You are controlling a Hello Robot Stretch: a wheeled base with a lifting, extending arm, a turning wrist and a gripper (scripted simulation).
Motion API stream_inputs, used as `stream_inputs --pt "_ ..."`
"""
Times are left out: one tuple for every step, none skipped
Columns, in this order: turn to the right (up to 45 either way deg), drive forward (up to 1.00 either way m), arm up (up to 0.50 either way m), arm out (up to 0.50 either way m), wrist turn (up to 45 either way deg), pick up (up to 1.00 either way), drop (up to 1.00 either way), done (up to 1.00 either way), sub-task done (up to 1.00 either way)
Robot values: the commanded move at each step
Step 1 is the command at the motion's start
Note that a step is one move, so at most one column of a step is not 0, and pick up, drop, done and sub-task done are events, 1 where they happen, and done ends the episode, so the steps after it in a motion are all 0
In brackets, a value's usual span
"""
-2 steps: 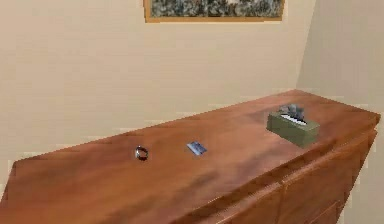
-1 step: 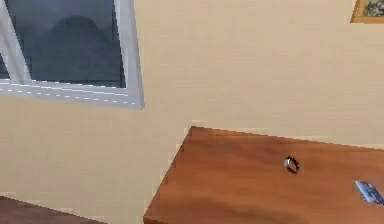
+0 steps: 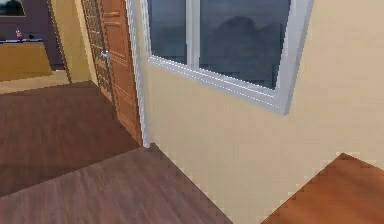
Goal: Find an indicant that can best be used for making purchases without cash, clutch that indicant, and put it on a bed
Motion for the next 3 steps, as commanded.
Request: stream_inputs --pt "-3.0 0.0 0.0 0.0 0.0 0.0 0.0 0.0 0.0" --pt "45.0 0.0 0.0 0.0 0.0 0.0 0.0 0.0 0.0" --pt "9.0 0.0 0.0 0.0 0.0 0.0 0.0 0.0 0.0"
